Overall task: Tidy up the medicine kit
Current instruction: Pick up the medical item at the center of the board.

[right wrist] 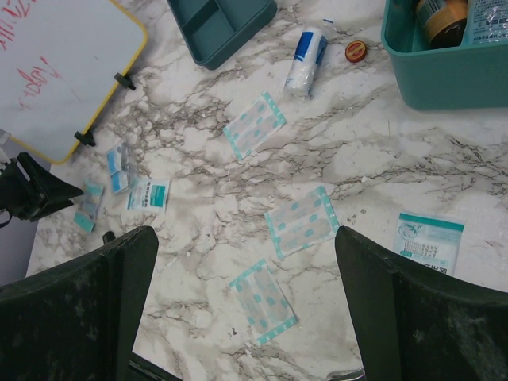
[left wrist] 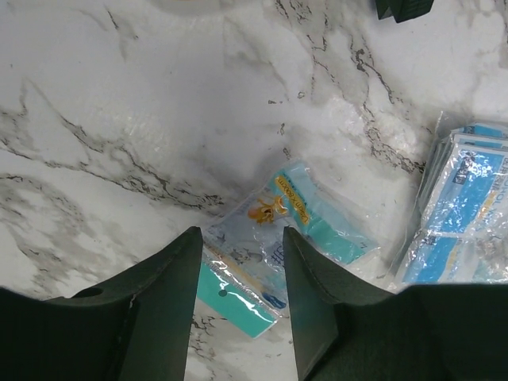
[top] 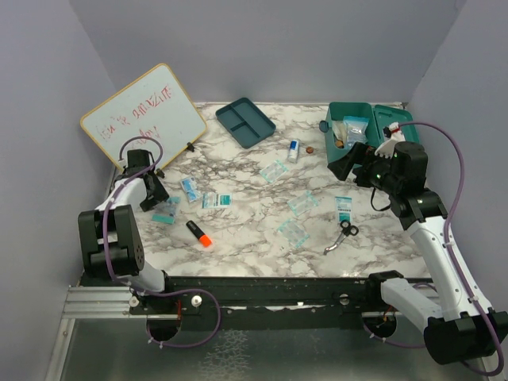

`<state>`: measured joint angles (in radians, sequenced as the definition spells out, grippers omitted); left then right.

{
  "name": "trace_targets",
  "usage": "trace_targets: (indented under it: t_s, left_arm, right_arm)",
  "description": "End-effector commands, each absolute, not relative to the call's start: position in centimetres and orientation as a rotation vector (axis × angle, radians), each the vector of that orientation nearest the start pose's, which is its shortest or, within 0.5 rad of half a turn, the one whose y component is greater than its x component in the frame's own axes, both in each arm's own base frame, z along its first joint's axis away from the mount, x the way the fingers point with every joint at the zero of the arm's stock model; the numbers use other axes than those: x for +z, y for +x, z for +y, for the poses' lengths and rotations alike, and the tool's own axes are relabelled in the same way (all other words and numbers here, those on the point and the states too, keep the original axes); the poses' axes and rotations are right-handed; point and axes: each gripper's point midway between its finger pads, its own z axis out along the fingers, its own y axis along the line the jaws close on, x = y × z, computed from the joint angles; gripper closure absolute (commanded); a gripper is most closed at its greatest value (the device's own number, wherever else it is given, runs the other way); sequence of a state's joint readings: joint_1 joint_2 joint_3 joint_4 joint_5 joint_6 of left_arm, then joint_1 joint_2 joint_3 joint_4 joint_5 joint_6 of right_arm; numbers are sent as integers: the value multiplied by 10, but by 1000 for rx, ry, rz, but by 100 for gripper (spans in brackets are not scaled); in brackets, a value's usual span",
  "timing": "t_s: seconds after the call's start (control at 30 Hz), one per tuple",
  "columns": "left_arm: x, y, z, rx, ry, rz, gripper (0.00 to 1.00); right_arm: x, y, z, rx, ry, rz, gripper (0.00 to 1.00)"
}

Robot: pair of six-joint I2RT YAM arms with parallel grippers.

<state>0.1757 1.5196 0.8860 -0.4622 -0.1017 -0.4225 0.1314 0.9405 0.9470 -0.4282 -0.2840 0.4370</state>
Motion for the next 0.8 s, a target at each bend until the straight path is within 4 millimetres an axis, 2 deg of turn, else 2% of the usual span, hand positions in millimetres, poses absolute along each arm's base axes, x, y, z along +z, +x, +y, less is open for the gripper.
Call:
trace_targets:
  t_s: [0.0,0.27,0.4,0.63,0.77]
  left_arm:
    - [24,307,57,64,-876,2573,54]
    - [2,302,43,-20,-897,2643,57]
    - [-1,301,42,-30,-900,2655,68]
    - [19,310,39,-78,-885,2592,89]
    - [37,318,28,-181,-889,2537,97]
  right_arm:
    - [274,298,109,661,89,1990,0]
    - [270,302,108,659,115,2001,0]
    - [272,303,109,668,119,2002,0]
    - [270,301,111,679,119,2011,1]
    - [268,299,113,700,119,2019,3]
